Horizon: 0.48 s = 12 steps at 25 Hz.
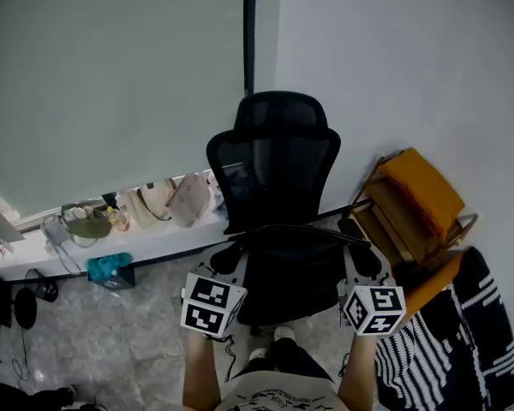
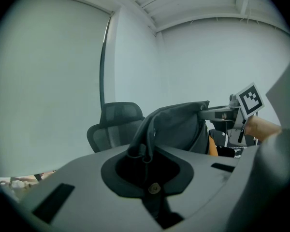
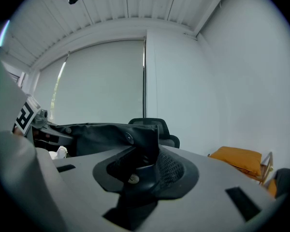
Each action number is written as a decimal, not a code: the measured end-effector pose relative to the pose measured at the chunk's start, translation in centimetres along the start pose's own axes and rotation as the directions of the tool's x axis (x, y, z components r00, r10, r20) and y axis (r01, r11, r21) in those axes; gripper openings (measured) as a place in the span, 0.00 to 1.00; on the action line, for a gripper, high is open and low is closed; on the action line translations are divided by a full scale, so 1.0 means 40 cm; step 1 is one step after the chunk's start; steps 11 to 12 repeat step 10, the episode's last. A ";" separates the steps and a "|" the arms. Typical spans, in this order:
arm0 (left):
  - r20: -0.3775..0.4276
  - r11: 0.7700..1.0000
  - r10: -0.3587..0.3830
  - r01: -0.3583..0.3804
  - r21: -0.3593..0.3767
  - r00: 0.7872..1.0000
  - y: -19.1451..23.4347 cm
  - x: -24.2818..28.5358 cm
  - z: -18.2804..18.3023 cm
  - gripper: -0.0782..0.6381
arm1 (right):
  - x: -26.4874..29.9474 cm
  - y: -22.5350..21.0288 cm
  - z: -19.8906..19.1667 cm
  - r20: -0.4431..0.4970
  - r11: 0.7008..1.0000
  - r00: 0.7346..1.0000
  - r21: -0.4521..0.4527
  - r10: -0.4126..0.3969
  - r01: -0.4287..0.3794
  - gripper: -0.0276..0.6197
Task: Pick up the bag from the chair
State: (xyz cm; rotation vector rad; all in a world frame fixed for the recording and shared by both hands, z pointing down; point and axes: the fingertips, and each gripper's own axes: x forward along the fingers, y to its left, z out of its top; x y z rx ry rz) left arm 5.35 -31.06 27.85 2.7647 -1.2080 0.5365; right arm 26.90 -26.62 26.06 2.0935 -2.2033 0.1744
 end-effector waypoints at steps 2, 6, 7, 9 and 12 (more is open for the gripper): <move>0.001 1.000 0.000 0.000 -0.001 1.000 0.000 -0.001 0.001 0.16 | -0.002 0.001 0.003 0.000 1.000 1.000 -0.001 0.001 -0.001 0.26; 0.003 1.000 -0.002 0.002 0.002 1.000 -0.009 -0.009 0.000 0.16 | -0.013 0.000 0.003 0.003 1.000 1.000 -0.001 0.000 0.000 0.26; 0.002 1.000 -0.001 0.001 0.004 1.000 -0.009 -0.008 0.000 0.16 | -0.012 -0.001 0.003 0.004 1.000 1.000 -0.001 0.000 0.000 0.26; 0.002 1.000 -0.001 0.001 0.007 1.000 -0.007 -0.005 0.001 0.16 | -0.008 -0.001 0.003 0.005 1.000 1.000 0.000 0.002 -0.002 0.26; 0.002 1.000 0.000 0.000 0.008 1.000 -0.006 -0.004 0.001 0.16 | -0.006 -0.001 0.003 0.005 1.000 1.000 0.000 0.002 -0.002 0.26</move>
